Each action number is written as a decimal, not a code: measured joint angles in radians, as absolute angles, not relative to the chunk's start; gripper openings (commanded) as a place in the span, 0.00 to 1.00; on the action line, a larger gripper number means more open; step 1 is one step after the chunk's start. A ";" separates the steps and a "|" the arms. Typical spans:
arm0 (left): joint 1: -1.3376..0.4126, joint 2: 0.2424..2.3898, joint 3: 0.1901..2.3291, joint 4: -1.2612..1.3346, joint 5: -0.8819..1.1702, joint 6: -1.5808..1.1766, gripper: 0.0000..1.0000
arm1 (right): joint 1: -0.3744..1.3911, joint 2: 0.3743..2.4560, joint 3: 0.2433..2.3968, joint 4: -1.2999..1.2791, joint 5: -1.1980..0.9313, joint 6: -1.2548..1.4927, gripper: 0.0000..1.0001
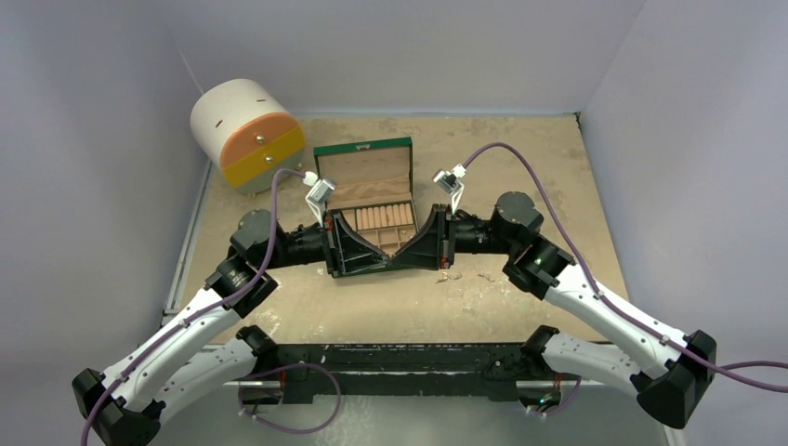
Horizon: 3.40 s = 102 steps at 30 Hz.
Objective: Organize the mixed jewelry
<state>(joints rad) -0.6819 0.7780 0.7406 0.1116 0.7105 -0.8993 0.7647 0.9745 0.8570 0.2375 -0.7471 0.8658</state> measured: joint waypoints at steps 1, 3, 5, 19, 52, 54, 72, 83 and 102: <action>-0.682 0.778 0.741 0.112 0.710 -0.899 0.00 | 0.764 0.973 0.855 0.239 -0.748 0.868 0.22; -0.682 0.778 0.741 0.112 0.711 -0.899 0.00 | 0.764 0.970 0.853 0.239 -0.748 0.871 0.22; -0.682 0.778 0.741 0.112 0.711 -0.899 0.00 | 0.762 0.965 0.852 0.239 -0.747 0.872 0.24; -0.682 0.778 0.741 0.112 0.712 -0.900 0.00 | 0.760 0.961 0.852 0.242 -0.745 0.876 0.14; -0.682 0.719 0.863 -0.364 0.329 -0.686 0.64 | 0.758 1.115 1.057 -0.123 -0.392 0.651 0.00; -0.682 0.718 0.879 -0.429 0.249 -0.657 0.64 | 0.759 1.168 1.080 -0.161 -0.321 0.631 0.00; -0.682 0.648 0.918 -0.627 -0.175 -0.543 0.65 | 0.808 1.596 1.310 -0.368 0.169 0.568 0.00; -0.682 0.593 0.851 -0.606 -0.229 -0.498 0.66 | 0.824 1.779 1.434 -0.371 0.213 0.592 0.00; -0.682 0.582 0.820 -0.592 -0.245 -0.478 0.67 | 0.832 1.927 1.513 -0.430 0.254 0.660 0.00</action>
<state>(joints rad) -0.6819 0.5819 0.8204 -0.5919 -0.2447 -0.4778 0.8322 1.9266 1.5127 -0.4301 0.2539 0.6601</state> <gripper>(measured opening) 0.666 0.028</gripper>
